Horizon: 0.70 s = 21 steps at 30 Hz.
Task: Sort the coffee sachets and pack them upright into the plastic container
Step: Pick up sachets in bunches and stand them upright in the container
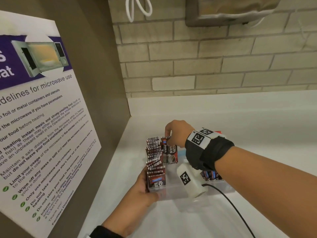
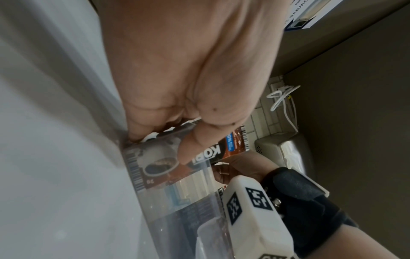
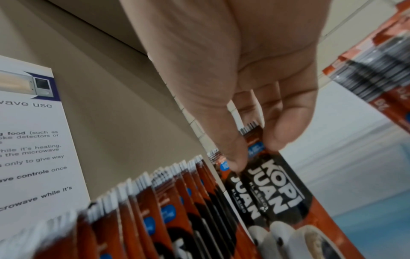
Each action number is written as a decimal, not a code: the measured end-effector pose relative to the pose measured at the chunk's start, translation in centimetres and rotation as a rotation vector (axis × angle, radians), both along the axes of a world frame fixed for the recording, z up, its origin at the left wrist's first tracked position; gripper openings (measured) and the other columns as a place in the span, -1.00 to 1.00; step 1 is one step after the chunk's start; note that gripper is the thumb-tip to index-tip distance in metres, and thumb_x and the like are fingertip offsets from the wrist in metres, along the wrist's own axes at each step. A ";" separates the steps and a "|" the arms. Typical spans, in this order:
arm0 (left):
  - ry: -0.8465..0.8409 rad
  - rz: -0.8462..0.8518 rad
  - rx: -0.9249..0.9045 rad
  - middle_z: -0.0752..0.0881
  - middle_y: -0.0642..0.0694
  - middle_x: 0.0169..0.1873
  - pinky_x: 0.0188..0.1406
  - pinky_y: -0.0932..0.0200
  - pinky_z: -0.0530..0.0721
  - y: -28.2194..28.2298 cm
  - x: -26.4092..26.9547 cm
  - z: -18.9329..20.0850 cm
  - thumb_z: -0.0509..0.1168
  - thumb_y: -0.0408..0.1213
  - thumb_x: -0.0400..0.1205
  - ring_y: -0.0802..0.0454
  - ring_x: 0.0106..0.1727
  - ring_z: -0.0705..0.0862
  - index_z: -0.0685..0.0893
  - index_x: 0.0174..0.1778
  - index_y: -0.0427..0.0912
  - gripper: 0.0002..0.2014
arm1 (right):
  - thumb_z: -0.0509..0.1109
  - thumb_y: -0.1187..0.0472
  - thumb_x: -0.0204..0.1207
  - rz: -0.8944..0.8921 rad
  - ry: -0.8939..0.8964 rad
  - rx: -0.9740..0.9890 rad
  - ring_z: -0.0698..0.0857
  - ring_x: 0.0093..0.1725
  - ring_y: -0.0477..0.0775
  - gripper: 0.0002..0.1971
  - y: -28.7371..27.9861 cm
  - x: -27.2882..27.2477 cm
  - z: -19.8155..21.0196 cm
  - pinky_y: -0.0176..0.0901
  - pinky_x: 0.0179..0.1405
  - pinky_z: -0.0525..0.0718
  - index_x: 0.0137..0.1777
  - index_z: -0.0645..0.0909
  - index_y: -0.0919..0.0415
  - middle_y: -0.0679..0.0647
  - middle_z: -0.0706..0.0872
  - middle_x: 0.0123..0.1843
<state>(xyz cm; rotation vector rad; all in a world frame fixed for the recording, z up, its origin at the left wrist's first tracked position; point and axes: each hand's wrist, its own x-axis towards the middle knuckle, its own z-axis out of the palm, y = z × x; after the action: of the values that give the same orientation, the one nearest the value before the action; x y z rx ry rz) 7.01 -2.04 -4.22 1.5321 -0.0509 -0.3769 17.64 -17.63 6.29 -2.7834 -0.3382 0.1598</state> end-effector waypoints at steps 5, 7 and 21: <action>0.005 0.014 -0.041 0.71 -0.04 0.24 -0.02 0.33 0.67 0.0 -0.3 0.2 0.42 -0.62 0.40 0.05 0.25 0.68 0.39 0.50 -0.06 -0.24 | 0.45 0.30 0.46 -0.006 0.012 0.020 0.57 -0.33 0.05 -0.74 0.0 -0.3 0.5 -0.36 -0.50 0.46 0.13 0.63 0.34 0.08 0.59 -0.21; -0.003 0.021 -0.055 0.73 -0.04 0.22 -0.07 0.36 0.67 0.0 -0.3 0.3 0.40 -0.64 0.40 0.07 0.22 0.70 0.42 0.48 -0.08 -0.27 | 0.46 0.27 0.47 0.009 0.010 0.014 0.58 -0.27 0.06 -0.73 0.1 -0.5 0.7 -0.36 -0.50 0.47 0.13 0.63 0.35 0.10 0.59 -0.18; -0.005 0.051 -0.098 0.81 0.02 0.06 -0.18 0.40 0.65 -0.2 -1.0 0.9 0.34 -0.74 0.43 0.15 0.04 0.77 0.48 0.37 -0.12 -0.36 | 0.49 0.19 0.46 0.030 0.032 -0.016 0.51 -0.27 0.06 -0.53 -0.1 -0.4 0.8 -0.29 -0.47 0.44 0.27 0.57 0.49 0.23 0.66 -0.08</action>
<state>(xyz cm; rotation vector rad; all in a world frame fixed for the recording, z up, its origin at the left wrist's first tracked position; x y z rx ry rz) 6.01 -2.21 -3.31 1.4347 -0.0338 -0.3250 17.28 -17.73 7.10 -2.7893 -0.3720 0.2149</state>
